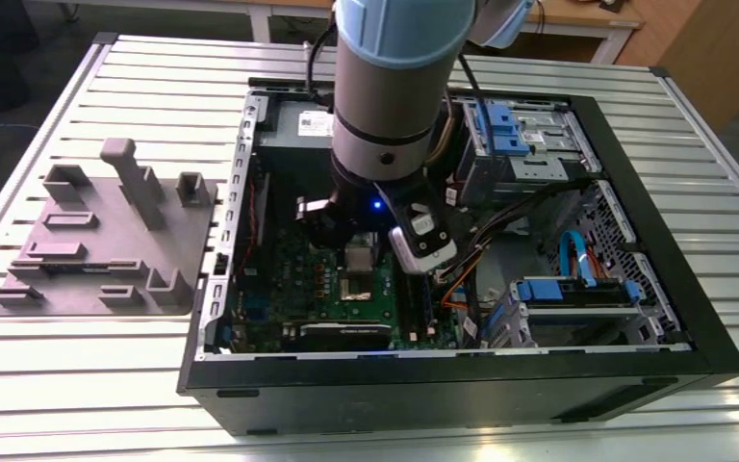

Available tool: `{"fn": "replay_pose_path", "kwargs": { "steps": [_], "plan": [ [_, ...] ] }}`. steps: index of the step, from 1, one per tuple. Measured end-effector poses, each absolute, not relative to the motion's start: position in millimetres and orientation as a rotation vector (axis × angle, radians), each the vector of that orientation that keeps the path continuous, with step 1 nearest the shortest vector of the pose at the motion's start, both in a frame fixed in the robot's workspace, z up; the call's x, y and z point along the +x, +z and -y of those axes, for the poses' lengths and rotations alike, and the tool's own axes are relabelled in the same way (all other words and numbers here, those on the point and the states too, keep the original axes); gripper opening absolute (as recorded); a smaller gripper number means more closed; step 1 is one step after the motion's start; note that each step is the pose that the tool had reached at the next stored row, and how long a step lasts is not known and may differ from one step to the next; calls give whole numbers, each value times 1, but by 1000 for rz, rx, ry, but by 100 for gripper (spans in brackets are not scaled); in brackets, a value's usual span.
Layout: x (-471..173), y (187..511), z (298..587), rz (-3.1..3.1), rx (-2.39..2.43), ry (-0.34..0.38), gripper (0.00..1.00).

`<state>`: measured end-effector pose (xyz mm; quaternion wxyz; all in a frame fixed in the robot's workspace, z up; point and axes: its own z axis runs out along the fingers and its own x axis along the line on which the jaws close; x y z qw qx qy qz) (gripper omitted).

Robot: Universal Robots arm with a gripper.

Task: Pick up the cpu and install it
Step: 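Place the cpu into insertion slot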

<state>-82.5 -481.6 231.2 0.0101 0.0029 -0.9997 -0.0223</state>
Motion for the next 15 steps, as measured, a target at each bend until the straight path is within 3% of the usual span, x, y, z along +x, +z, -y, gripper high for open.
{"fn": "replay_pose_path", "kwargs": {
  "steps": [15],
  "plan": [
    [-83,210,488,3121,4,-48,47]
  ]
}}
